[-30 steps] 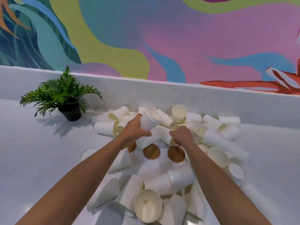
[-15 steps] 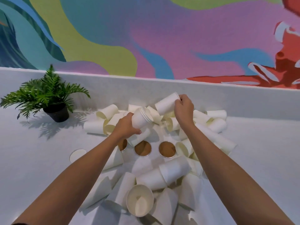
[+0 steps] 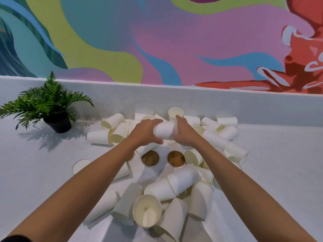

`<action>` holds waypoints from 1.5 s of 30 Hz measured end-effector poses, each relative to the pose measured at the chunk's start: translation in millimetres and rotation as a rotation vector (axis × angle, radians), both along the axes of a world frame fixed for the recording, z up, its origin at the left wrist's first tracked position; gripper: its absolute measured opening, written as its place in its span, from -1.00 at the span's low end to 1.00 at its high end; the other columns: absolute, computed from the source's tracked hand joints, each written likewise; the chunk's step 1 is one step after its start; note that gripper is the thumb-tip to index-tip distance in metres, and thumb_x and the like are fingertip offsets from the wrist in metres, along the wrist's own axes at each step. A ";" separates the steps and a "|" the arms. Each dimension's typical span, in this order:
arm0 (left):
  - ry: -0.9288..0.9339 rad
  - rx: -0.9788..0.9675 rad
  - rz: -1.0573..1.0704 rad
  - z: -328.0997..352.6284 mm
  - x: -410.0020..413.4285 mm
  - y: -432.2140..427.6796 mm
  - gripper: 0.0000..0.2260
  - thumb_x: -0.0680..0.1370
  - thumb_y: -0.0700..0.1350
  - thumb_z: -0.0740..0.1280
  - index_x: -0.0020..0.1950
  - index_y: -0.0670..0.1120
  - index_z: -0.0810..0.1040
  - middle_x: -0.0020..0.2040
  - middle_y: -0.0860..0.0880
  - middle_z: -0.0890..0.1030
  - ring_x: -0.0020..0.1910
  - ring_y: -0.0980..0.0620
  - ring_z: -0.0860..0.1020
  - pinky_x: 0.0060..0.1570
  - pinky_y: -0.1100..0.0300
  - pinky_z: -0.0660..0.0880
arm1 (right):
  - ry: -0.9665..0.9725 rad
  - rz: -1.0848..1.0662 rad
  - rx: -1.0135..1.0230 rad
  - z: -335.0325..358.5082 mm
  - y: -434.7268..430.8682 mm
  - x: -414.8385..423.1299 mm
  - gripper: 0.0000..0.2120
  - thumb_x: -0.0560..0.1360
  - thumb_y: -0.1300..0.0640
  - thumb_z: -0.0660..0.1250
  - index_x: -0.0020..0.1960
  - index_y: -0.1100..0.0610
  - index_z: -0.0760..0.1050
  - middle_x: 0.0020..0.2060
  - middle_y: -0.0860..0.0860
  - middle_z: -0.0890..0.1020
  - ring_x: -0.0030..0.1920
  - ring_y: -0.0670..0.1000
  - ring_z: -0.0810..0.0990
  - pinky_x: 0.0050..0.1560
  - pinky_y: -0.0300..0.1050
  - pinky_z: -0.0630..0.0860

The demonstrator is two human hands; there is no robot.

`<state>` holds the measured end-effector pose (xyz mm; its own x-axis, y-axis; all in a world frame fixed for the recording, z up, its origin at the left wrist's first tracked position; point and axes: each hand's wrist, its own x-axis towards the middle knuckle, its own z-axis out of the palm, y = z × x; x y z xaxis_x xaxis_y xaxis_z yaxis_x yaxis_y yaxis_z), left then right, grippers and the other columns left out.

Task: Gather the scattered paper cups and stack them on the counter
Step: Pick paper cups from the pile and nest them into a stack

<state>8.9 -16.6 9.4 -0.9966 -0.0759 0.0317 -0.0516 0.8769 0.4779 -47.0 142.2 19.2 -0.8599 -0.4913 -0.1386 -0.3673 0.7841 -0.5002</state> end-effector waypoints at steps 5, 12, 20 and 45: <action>-0.033 -0.098 -0.119 18.3 -3.6 16.2 -0.38 0.29 0.08 0.58 0.31 0.05 0.51 0.16 -0.01 0.61 0.06 0.00 0.50 -0.04 0.20 0.39 | -0.025 0.151 0.026 -13.8 16.8 1.1 -0.15 0.31 0.00 0.52 0.47 0.06 0.18 0.28 0.06 0.35 0.21 0.10 0.45 0.18 0.02 0.50; -0.018 0.107 -0.117 7.4 -5.0 32.0 -0.40 0.34 0.00 0.56 0.33 -0.01 0.45 0.24 -0.05 0.58 0.11 -0.04 0.53 0.03 0.13 0.50 | -0.154 0.134 -0.126 -36.4 29.7 6.2 -0.39 0.27 0.03 0.56 0.26 0.01 0.40 0.06 -0.01 0.60 0.05 0.05 0.57 0.10 0.03 0.55; -0.067 0.096 -0.171 -11.2 -8.2 45.1 -0.47 0.42 -0.03 0.51 0.34 -0.03 0.45 0.22 -0.06 0.55 0.12 -0.03 0.52 0.08 0.12 0.45 | -0.129 0.040 -0.009 -61.5 37.7 1.9 -0.25 0.28 -0.10 0.53 0.37 -0.05 0.29 0.10 -0.03 0.60 0.08 0.05 0.56 0.16 0.04 0.51; -0.103 0.083 -0.163 -21.4 -7.5 48.1 -0.45 0.42 -0.06 0.50 0.36 -0.05 0.40 0.27 -0.06 0.52 0.19 -0.04 0.49 0.14 0.08 0.45 | -0.114 0.020 -0.007 -80.2 32.3 -3.8 -0.28 0.21 -0.11 0.55 0.30 -0.03 0.37 0.06 -0.03 0.63 0.06 0.04 0.59 0.11 0.04 0.55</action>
